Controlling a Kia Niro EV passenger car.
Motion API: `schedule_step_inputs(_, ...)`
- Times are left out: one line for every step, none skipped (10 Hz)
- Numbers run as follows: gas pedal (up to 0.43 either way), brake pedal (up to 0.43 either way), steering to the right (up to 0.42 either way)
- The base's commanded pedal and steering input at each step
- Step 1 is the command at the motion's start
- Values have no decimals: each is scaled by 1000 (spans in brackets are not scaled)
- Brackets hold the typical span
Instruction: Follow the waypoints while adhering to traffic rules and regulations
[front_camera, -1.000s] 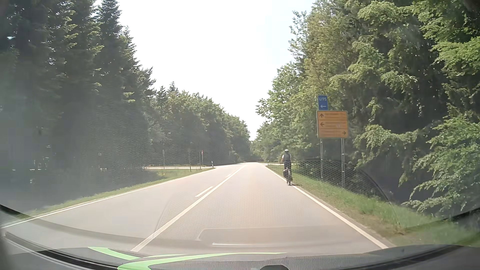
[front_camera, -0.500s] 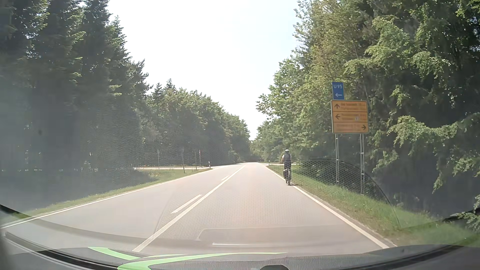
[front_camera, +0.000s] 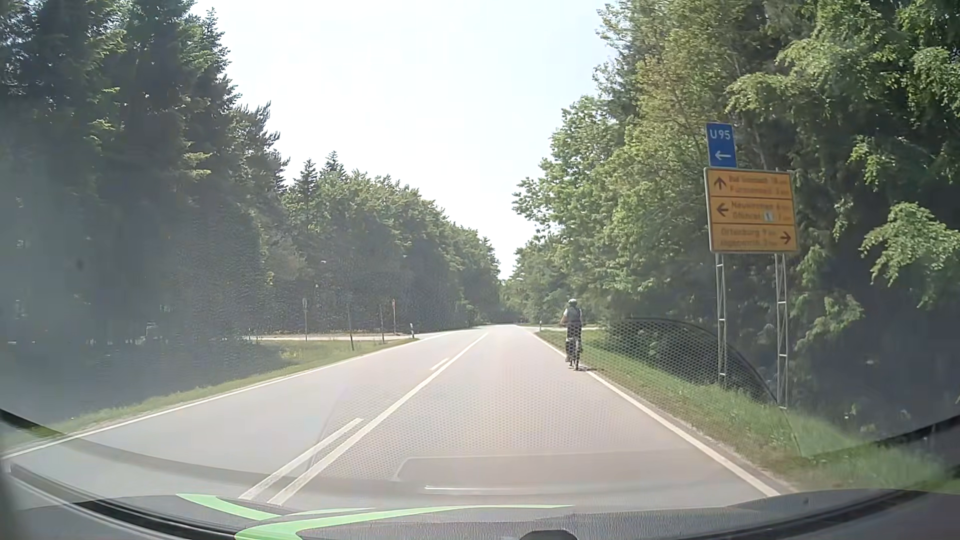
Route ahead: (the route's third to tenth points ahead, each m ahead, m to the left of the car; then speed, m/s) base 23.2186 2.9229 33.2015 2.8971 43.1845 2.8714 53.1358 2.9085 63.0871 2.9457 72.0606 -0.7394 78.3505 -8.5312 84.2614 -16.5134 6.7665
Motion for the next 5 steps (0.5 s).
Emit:
schedule_step_inputs(98,0,-2)
schedule_step_inputs(98,0,-2)
schedule_step_inputs(98,0,-2)
schedule_step_inputs(98,0,-2)
schedule_step_inputs(98,0,-2)
